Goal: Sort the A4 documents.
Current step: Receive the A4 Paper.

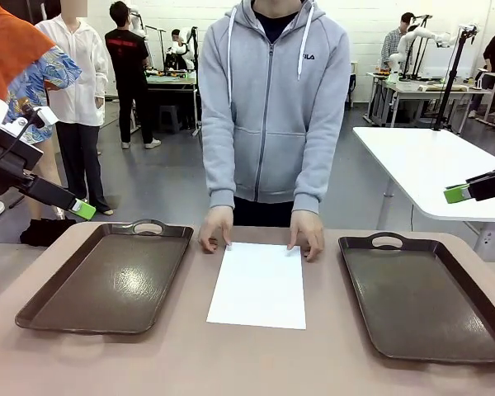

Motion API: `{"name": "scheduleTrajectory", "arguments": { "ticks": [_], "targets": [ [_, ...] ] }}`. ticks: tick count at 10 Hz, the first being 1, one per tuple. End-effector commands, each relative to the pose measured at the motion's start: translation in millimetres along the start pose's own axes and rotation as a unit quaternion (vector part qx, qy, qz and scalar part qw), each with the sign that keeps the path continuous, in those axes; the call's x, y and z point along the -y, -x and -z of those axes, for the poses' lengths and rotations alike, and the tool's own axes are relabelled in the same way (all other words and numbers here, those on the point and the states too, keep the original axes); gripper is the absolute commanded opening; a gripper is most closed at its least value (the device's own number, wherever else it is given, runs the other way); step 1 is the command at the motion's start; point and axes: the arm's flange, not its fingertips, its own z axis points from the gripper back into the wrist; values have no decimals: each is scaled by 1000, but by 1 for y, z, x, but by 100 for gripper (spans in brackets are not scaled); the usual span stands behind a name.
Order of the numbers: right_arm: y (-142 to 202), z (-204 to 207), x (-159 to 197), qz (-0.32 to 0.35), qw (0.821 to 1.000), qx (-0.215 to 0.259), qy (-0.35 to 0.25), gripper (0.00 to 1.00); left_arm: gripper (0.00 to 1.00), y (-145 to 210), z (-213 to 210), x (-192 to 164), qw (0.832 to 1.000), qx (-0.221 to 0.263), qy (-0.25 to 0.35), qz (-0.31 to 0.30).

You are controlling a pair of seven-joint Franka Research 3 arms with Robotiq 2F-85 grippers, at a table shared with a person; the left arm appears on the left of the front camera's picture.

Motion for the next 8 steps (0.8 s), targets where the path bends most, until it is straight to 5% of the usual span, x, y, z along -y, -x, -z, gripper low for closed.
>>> {"name": "scheduleTrajectory", "arguments": {
  "ticks": [1,8],
  "targets": [
    [0,0,1,1,1000,3,-4,100,100,0,-1,0,1000,4,6,1],
    [0,0,1,1,1000,3,-4,100,100,0,-1,0,1000,4,6,1]
  ]
}}
